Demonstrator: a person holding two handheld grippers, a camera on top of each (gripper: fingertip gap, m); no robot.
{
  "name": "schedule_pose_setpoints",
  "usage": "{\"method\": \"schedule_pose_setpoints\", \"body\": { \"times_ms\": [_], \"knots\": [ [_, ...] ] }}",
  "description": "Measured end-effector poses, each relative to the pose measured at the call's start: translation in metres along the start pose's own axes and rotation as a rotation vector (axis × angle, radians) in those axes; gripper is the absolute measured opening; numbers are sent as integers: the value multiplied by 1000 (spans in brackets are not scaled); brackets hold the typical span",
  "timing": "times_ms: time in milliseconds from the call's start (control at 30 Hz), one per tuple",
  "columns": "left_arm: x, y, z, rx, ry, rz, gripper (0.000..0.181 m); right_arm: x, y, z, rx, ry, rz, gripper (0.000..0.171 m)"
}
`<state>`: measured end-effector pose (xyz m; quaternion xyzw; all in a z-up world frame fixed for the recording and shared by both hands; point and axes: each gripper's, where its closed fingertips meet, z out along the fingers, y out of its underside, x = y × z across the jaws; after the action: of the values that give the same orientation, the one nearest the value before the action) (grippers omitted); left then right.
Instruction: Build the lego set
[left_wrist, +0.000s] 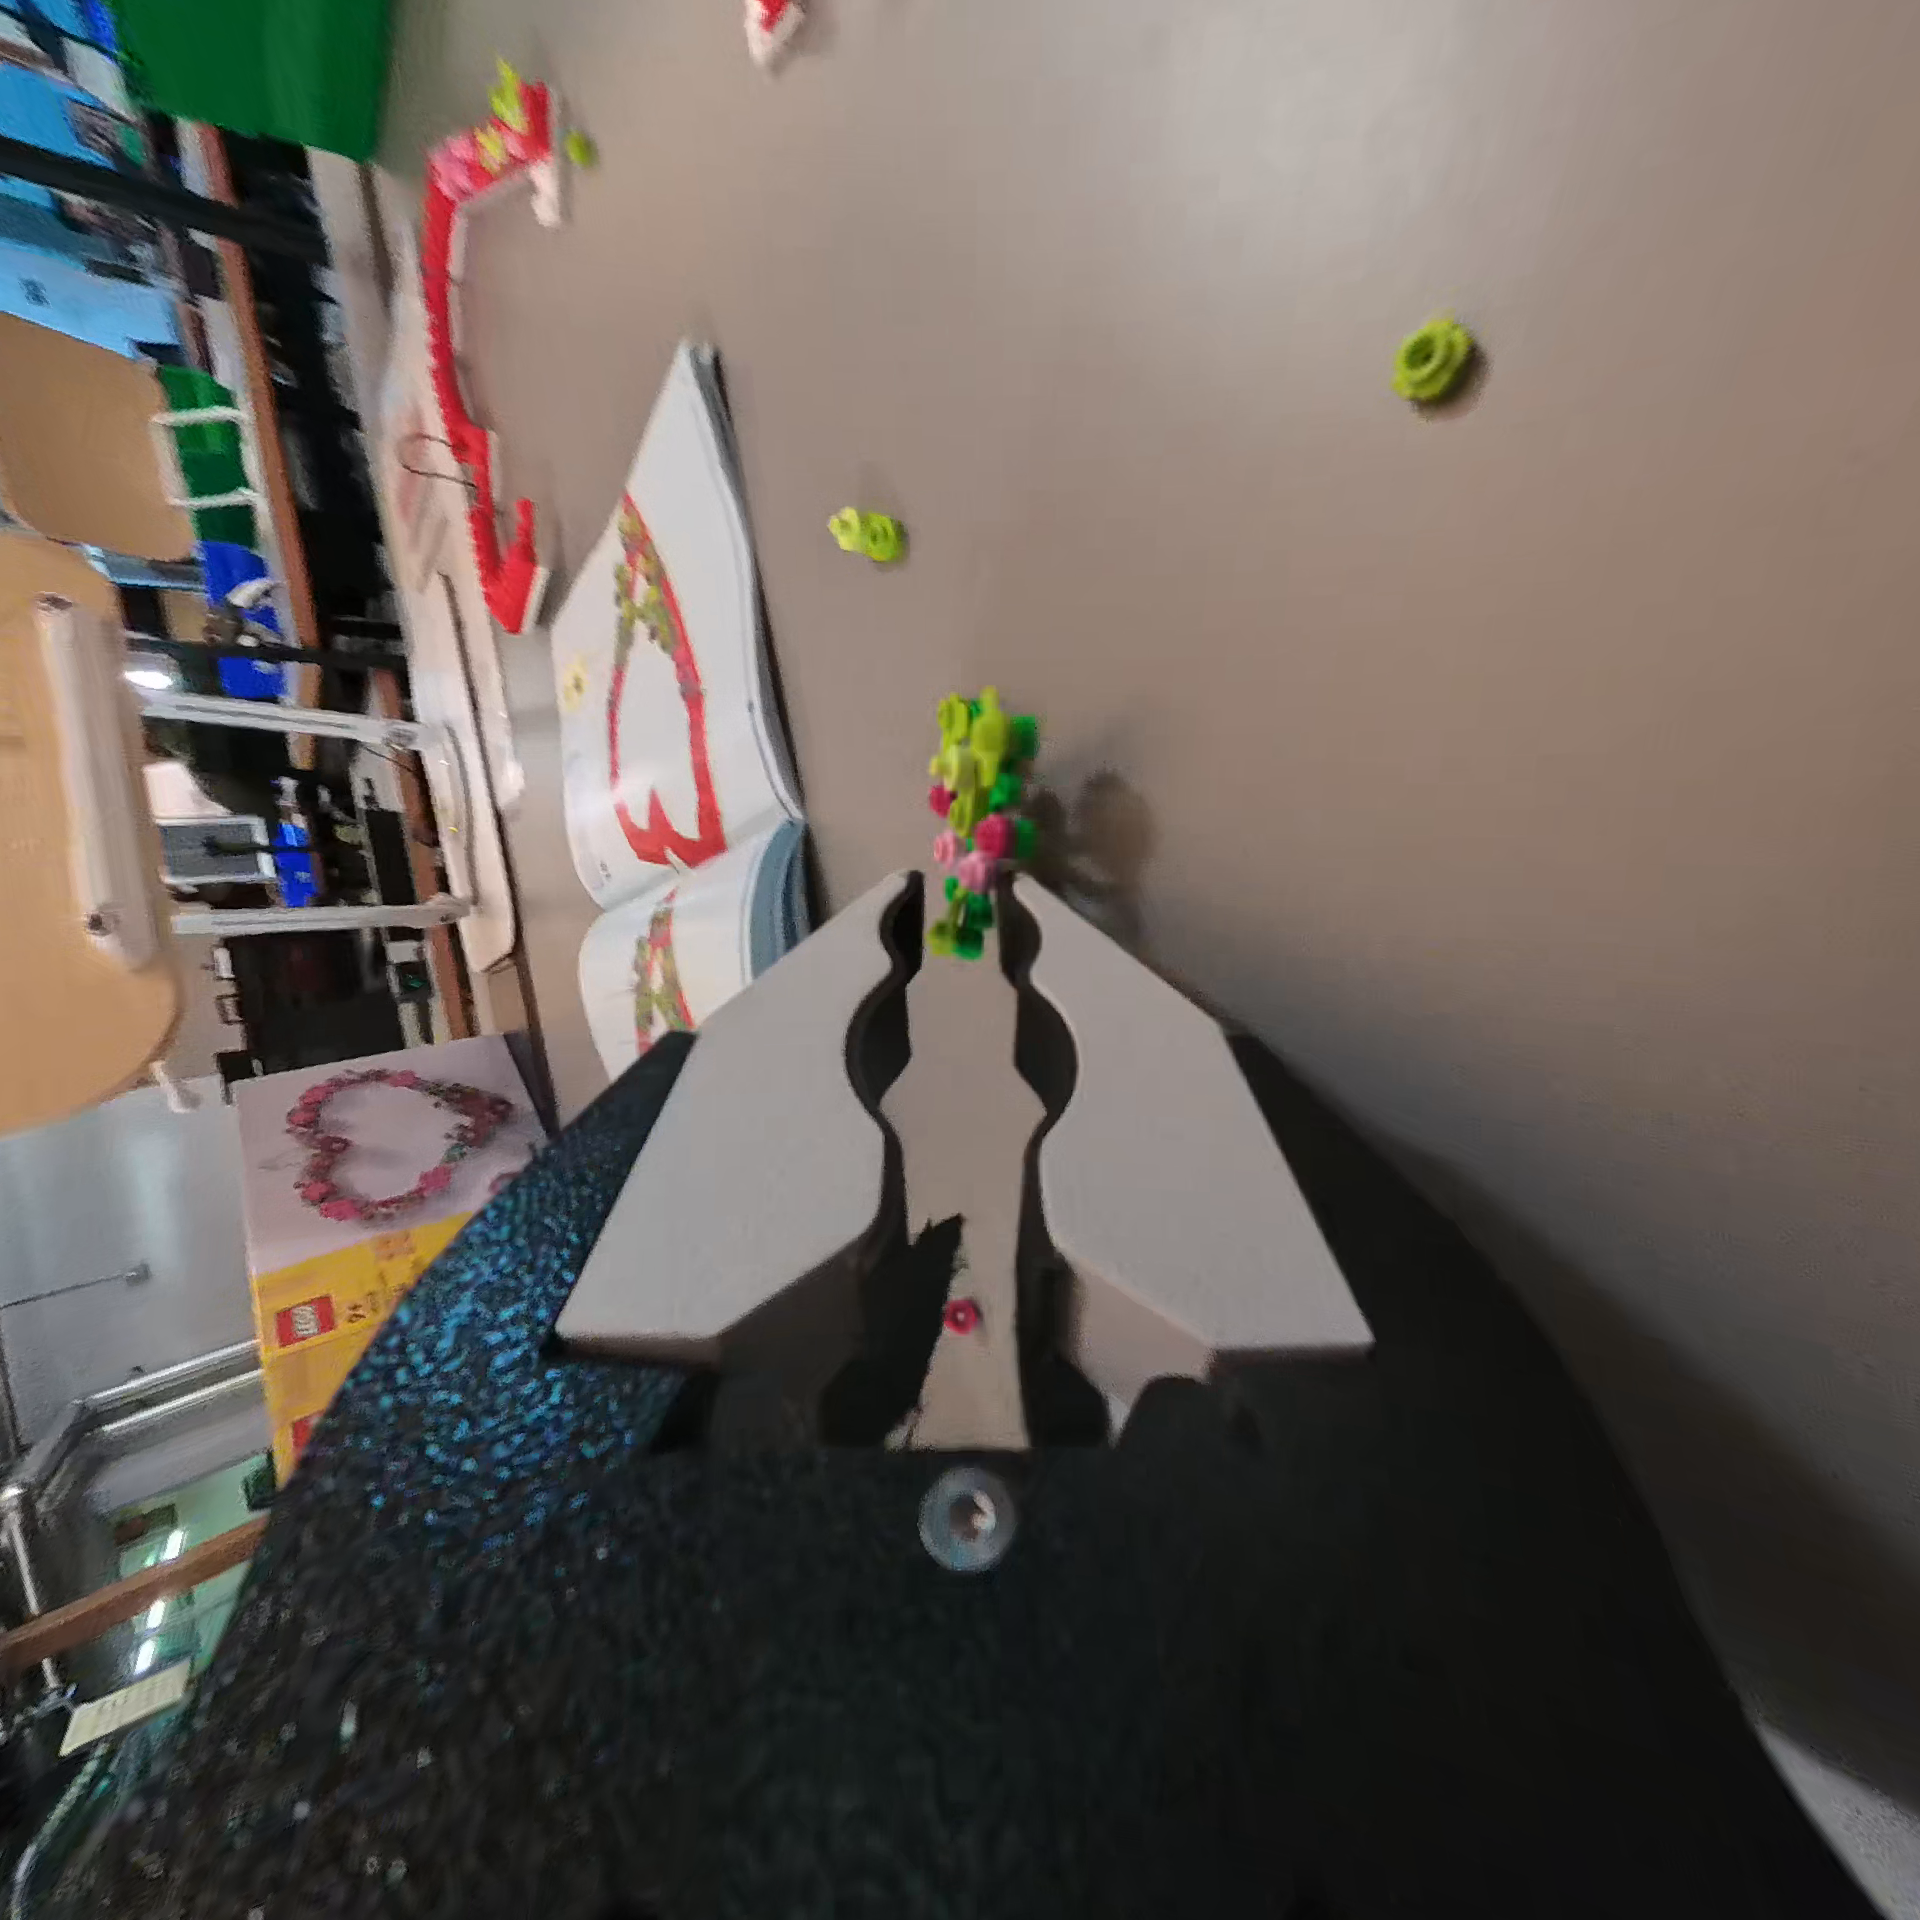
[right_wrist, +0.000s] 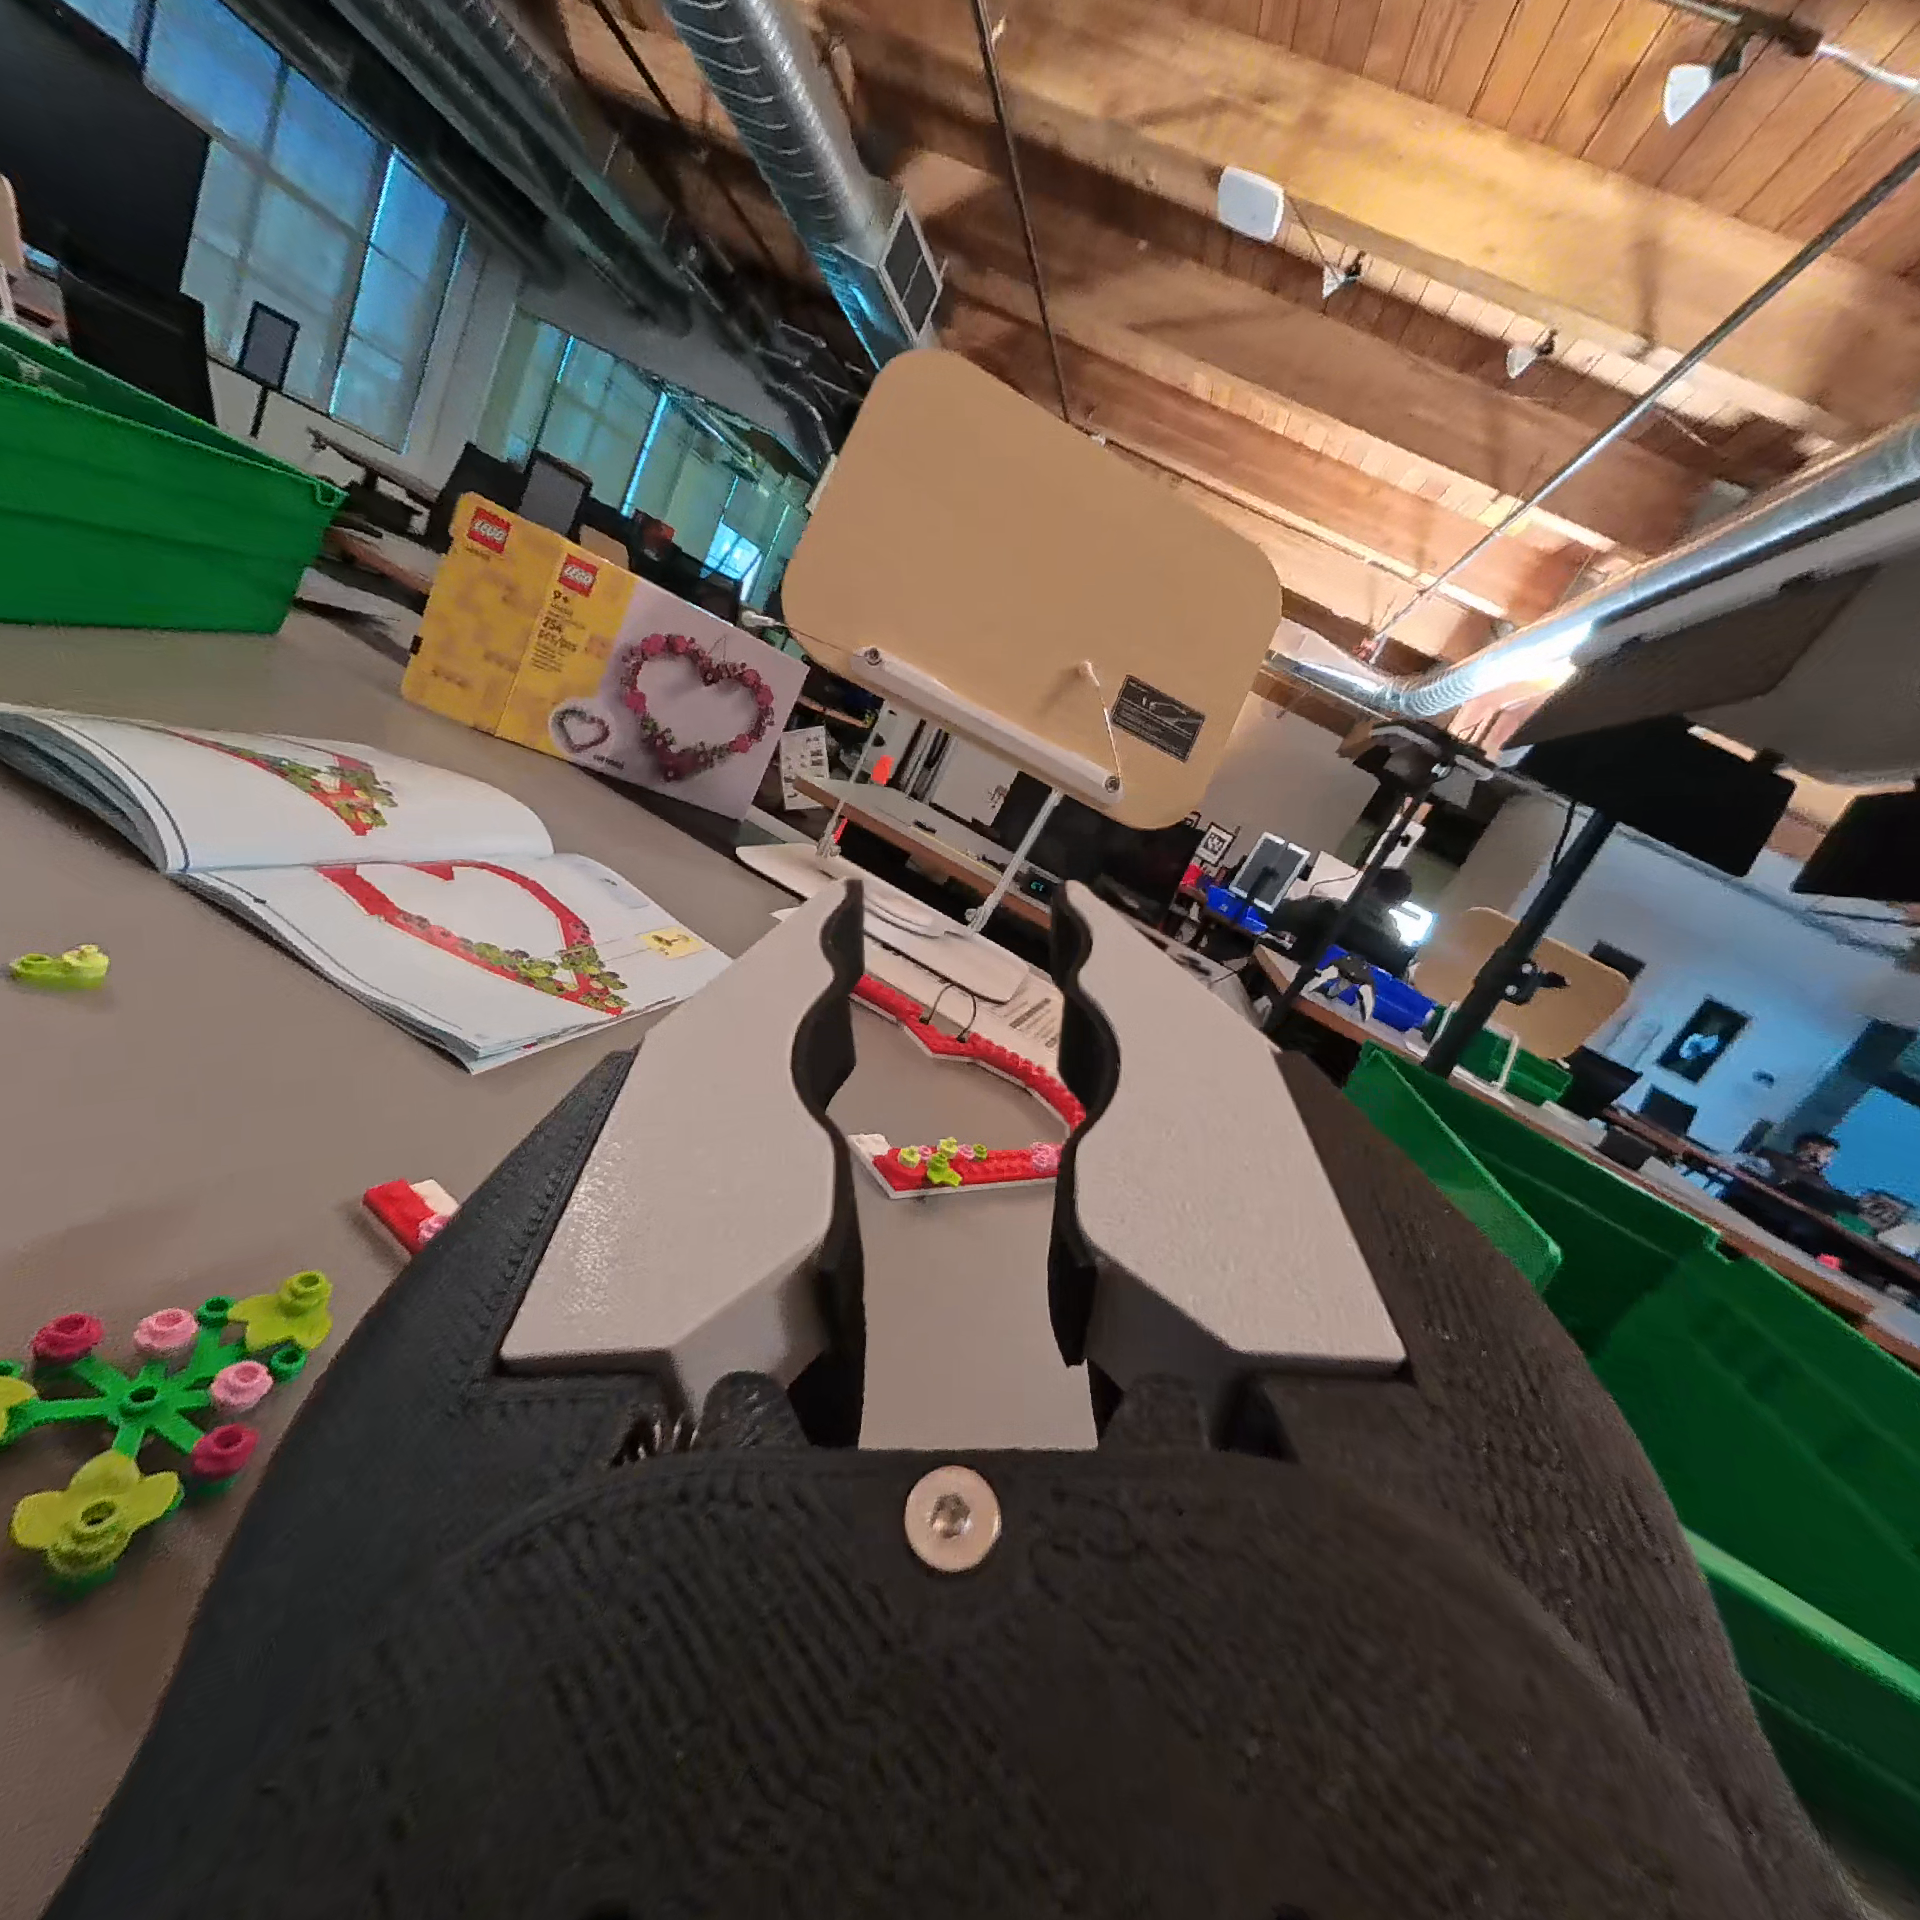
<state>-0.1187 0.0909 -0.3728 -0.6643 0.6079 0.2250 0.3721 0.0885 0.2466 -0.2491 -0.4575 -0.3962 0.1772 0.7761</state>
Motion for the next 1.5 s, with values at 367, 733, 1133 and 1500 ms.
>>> {"method": "schedule_pose_setpoints", "body": {
  "times_ms": [367,733,1133,1500],
  "knots": [
    [-1,6,-32,-12,214,-412,46,13,-9,-7,67,23,58,34],
    [-36,-4,-51,360,31,-975,43,11,-15,-14,92,-8,106,33],
    [-10,9,-59,290,0,-993,36,-111,-28,-9,-118,-556,122,38],
    [-11,16,-71,256,-39,-922,35,-282,-10,12,-531,-1124,185,59]
  ]
}}
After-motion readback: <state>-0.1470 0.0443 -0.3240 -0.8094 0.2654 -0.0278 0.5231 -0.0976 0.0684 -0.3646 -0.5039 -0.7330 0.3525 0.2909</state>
